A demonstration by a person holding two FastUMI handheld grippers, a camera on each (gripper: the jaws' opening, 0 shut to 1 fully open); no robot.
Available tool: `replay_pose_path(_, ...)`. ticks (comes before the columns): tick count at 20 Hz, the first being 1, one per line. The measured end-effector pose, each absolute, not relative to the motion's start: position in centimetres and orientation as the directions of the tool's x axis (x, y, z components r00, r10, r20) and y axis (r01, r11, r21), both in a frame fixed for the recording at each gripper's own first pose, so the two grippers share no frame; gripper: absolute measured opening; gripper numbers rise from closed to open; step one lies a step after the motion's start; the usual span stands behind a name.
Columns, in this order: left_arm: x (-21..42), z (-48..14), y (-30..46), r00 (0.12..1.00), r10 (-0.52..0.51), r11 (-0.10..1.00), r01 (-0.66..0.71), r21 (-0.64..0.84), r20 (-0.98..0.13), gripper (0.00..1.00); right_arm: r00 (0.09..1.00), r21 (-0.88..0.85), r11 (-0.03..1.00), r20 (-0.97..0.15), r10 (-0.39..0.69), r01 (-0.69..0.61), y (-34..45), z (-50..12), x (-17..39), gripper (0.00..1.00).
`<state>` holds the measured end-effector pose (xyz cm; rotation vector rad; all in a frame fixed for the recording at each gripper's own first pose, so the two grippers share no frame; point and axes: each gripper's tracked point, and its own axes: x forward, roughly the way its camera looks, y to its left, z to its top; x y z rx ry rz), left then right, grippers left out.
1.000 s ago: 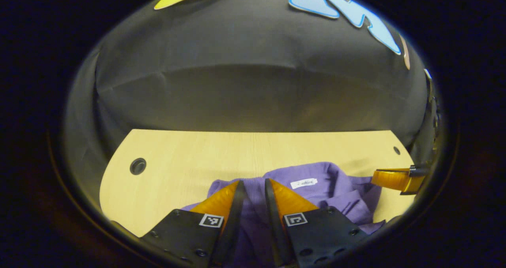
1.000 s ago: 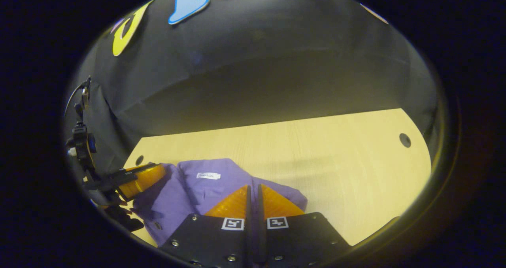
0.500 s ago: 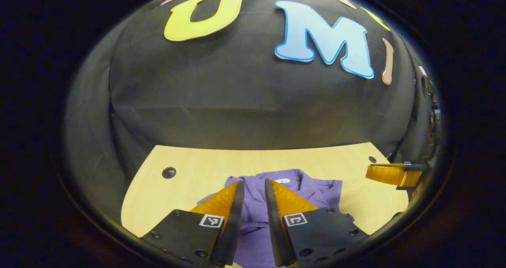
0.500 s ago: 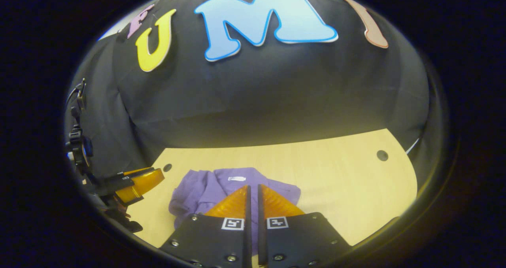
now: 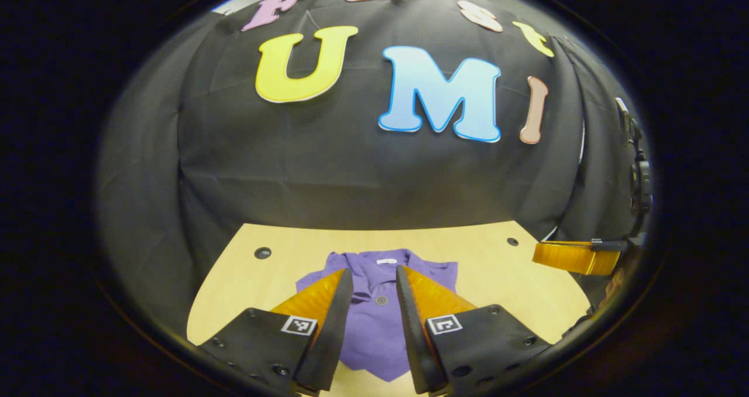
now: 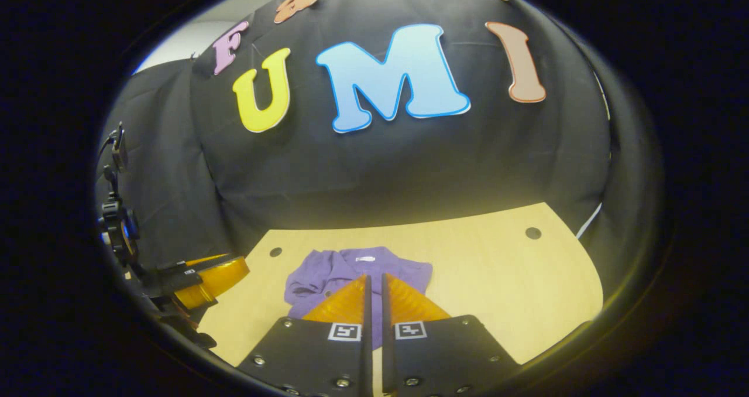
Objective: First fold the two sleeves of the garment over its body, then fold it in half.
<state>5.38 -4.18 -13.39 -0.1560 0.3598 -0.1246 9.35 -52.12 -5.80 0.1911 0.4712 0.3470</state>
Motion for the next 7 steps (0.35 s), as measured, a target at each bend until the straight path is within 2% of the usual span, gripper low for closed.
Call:
replay_pose_path(1, 3.7, -12.5, -4.2, 0.934, -0.147, 0.981, 0.094, -0.172, -0.327, 0.51, 0.836, 0.262, 0.923, -0.405, 0.371, -0.282, -52.4, -5.4, 8.2, 0.06)
replay_pose_path(3, 1.0, -11.1, -4.6, 0.941, -0.149, 0.979, 0.097, -0.181, -0.304, 0.54, 0.842, 0.27, 0.921, -0.391, 0.373, -0.282, -53.1, -4.8, 5.9, 0.06)
replay_pose_path(4, -0.2, -10.7, -4.7, 0.943, -0.152, 0.977, 0.099, -0.186, -0.295, 0.51, 0.844, 0.269, 0.921, -0.387, 0.371, -0.282, -53.3, -4.6, 5.0, 0.06)
replay_pose_path(6, -1.8, -10.2, -4.5, 0.947, -0.148, 0.978, 0.097, -0.186, -0.286, 0.54, 0.846, 0.263, 0.924, -0.389, 0.364, -0.277, -53.8, -4.7, 3.4, 0.06)
replay_pose_path(7, -2.7, -10.2, -4.5, 0.946, -0.147, 0.978, 0.096, -0.183, -0.288, 0.51, 0.847, 0.264, 0.925, -0.391, 0.361, -0.272, -53.9, -4.7, 2.5, 0.06)
